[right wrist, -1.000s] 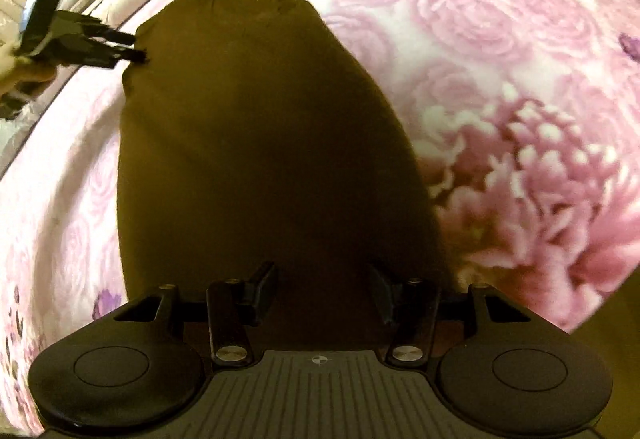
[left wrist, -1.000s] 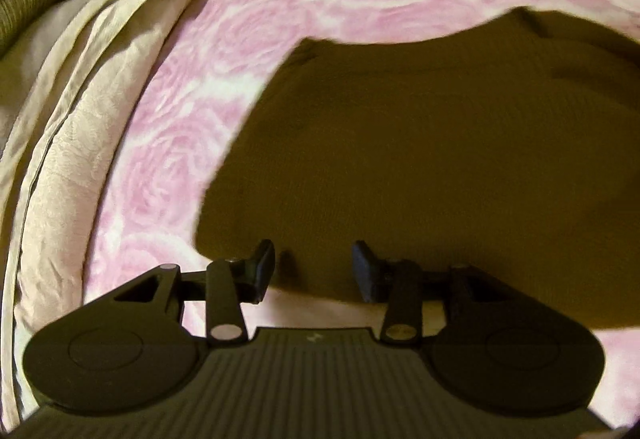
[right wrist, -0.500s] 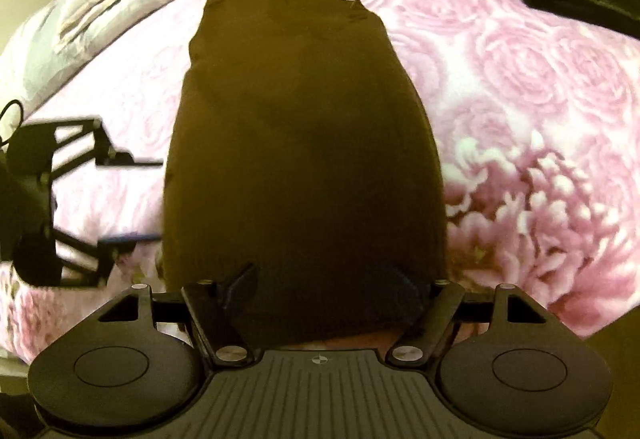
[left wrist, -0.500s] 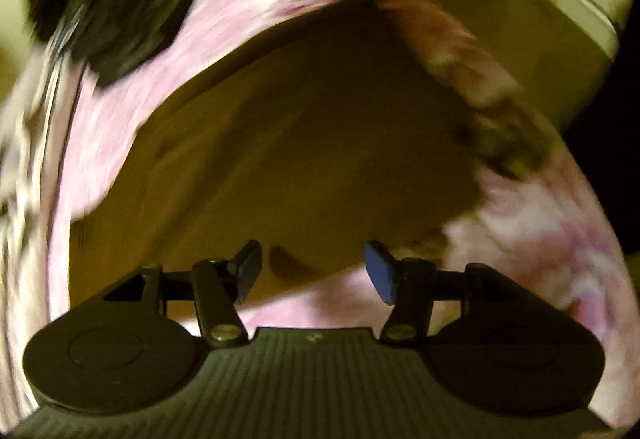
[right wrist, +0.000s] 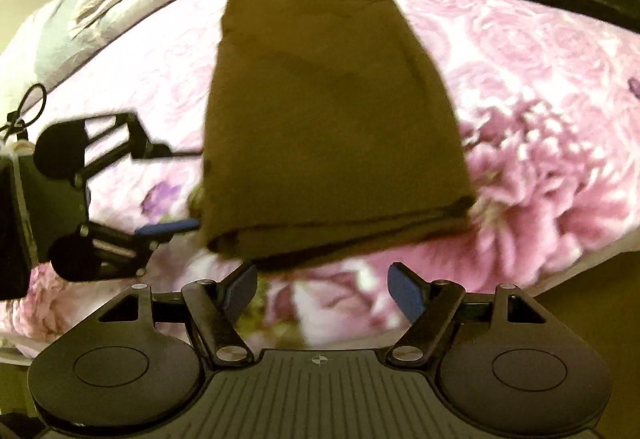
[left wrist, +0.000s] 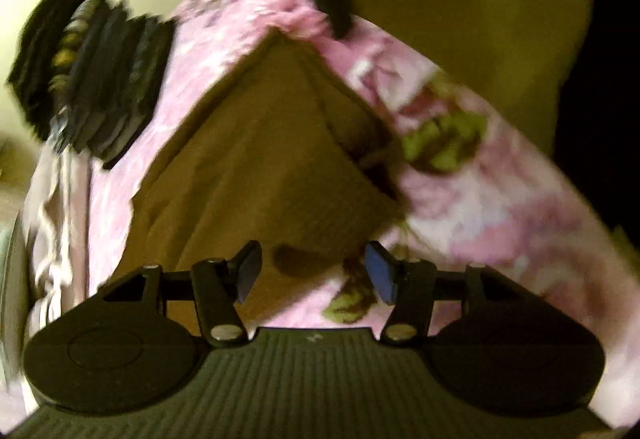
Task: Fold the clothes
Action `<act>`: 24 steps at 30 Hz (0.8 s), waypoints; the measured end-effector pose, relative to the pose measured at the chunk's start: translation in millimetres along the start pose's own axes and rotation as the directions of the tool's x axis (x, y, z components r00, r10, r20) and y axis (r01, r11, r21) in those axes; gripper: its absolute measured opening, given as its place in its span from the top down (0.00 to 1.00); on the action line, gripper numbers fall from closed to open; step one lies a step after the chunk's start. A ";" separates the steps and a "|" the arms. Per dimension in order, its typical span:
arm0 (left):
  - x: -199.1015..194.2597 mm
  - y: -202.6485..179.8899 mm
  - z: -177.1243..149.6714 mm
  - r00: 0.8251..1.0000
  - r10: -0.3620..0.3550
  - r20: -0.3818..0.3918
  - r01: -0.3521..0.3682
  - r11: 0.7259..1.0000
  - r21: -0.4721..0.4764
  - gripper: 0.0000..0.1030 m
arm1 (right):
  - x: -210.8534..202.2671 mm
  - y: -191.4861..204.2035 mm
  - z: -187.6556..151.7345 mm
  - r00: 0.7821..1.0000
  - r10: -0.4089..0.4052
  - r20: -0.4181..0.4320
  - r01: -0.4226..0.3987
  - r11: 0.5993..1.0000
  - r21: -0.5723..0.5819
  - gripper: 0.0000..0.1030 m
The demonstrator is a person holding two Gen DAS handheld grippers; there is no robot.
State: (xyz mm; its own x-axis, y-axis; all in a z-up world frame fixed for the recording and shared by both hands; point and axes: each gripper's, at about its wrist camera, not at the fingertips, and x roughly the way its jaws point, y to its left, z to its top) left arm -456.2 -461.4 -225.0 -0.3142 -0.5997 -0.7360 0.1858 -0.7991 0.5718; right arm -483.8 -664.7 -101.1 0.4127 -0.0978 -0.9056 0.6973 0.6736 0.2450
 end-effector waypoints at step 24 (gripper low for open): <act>41.7 -25.6 31.6 0.995 0.100 -0.020 -0.097 0.988 0.117 0.81 | 28.2 -20.7 -7.2 0.984 -0.159 0.077 0.153 0.553 -0.819 0.11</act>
State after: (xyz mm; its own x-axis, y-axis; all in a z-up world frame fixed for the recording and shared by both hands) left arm -503.5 -464.6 -258.9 -0.2758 -0.6772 -0.6821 0.1051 -0.7266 0.6789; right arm -490.9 -676.0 -134.2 0.3399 -0.2597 -0.9039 -0.0311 0.9575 -0.2868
